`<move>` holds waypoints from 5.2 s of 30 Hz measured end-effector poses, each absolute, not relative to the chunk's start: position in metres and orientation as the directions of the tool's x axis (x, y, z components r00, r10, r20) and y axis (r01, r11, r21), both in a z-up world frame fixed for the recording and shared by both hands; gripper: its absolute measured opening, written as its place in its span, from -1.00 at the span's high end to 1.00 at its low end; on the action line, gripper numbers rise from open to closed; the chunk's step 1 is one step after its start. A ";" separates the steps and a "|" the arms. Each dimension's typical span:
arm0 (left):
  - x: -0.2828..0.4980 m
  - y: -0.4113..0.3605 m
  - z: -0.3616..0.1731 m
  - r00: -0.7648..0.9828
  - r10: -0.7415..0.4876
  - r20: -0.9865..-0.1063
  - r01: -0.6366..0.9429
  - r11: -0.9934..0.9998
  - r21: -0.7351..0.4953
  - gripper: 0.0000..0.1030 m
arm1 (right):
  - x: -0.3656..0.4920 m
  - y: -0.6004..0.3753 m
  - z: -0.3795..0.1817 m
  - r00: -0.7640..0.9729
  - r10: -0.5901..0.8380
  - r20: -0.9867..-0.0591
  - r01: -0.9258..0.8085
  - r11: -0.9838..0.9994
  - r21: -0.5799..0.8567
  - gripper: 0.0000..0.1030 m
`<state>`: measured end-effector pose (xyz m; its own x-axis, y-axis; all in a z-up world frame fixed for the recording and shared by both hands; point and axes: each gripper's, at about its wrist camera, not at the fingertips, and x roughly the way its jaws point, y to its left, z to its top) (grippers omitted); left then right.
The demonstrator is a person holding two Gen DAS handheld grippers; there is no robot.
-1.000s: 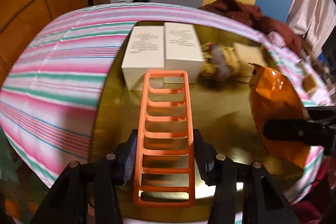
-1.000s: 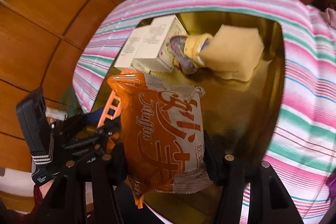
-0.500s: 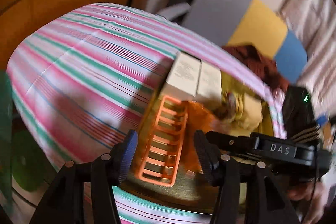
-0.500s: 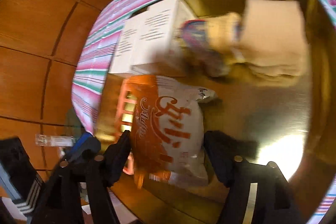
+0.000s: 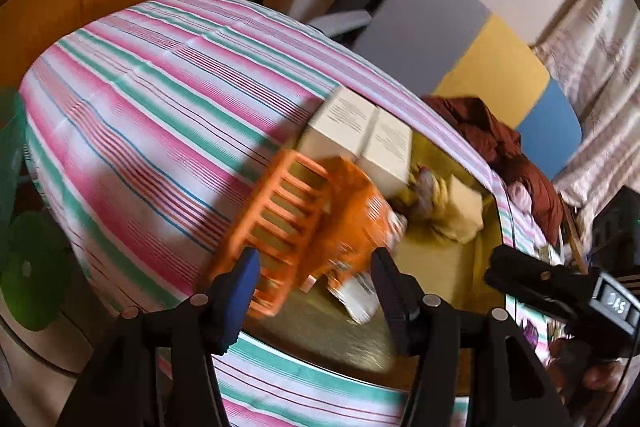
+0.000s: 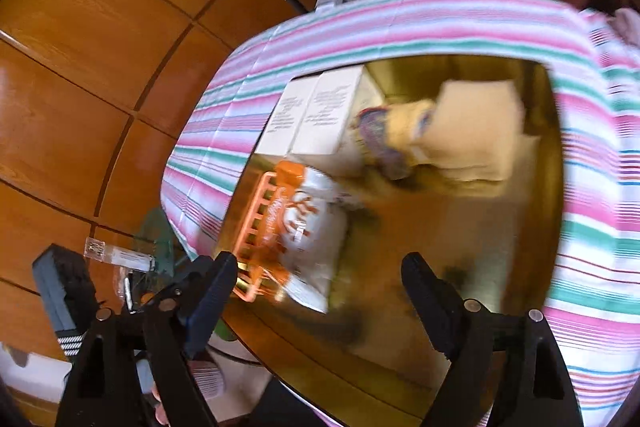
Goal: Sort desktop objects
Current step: 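Release both items in the tray and withdraw both tools, then grasp the tan sponge with the right tool and lift it, then grasp the purple snack packet with the left tool, then carry the purple packet into the tray with the left tool while the right tool carries the sponge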
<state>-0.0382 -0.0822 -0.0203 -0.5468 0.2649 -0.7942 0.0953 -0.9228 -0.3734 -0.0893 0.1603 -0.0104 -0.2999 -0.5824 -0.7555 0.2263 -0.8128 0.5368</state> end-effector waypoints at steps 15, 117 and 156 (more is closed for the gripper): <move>-0.025 0.012 -0.017 -0.472 0.328 -0.818 -0.113 -0.943 -0.312 -0.13 | -0.056 0.297 -0.022 -0.357 -0.447 -0.820 0.101 -0.892 0.442 -0.70; 0.000 0.315 -0.077 -0.294 0.666 -0.686 -0.728 -0.621 -0.291 0.21 | -0.003 0.548 -0.043 -0.273 -0.126 -0.954 -0.261 -0.944 0.200 -0.15; 0.076 0.198 -0.025 -0.284 0.814 -0.507 -0.733 -0.525 -0.432 0.20 | -0.032 0.413 -0.014 -0.405 -0.407 -0.819 -0.016 -0.892 0.451 -0.11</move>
